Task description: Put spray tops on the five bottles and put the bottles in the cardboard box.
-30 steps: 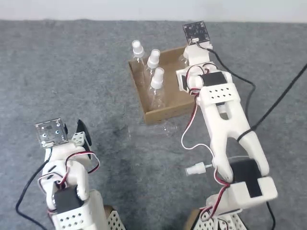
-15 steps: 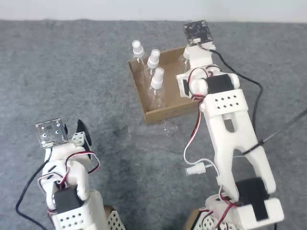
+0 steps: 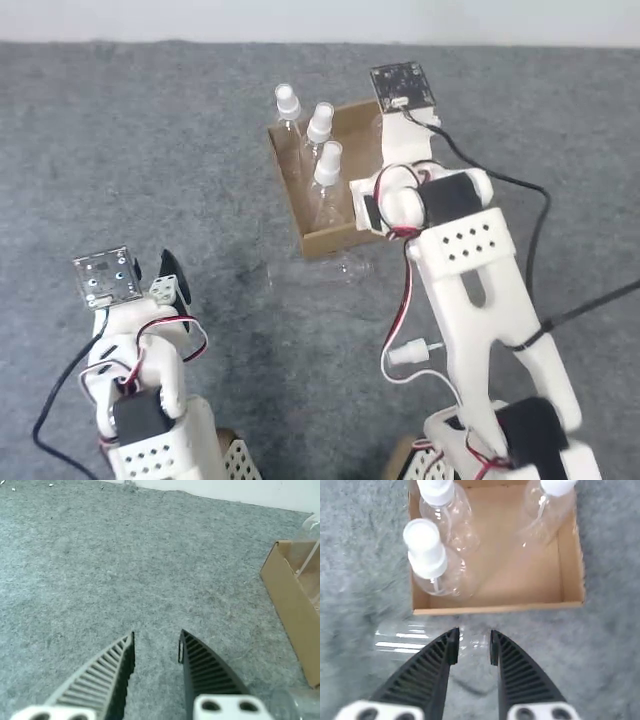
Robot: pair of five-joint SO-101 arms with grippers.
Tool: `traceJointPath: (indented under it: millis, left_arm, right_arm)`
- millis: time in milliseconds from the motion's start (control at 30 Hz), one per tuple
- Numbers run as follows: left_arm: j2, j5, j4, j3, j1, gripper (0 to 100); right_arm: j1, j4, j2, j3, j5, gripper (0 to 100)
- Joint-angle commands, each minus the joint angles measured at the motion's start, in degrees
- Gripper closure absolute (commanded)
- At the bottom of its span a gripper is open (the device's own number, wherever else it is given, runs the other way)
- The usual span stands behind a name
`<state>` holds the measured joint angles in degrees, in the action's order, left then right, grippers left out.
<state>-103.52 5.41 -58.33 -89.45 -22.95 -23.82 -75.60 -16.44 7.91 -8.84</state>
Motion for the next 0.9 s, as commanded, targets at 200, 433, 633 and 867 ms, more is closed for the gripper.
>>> traceJointPath:
  millis: [200, 433, 633, 867]
  left_arm:
    - [-1.1, -0.4, 1.8, 0.7, 0.2, 86]
    - [-1.1, -0.4, 1.8, 0.7, 0.2, 86]
    - [-1.1, -0.4, 1.8, 0.3, 0.2, 86]
    - [-1.1, -2.9, 1.8, 0.0, 0.2, 86]
  right_arm:
    - [-2.3, -2.3, -6.1, -1.4, -4.7, 94.7]
    - [-3.3, -2.2, -10.9, 1.8, -4.5, 97.3]
    - [-8.4, -0.2, -15.6, 5.8, -4.6, 99.2]
    - [-15.5, 4.2, -20.4, 16.7, -4.7, 99.2]
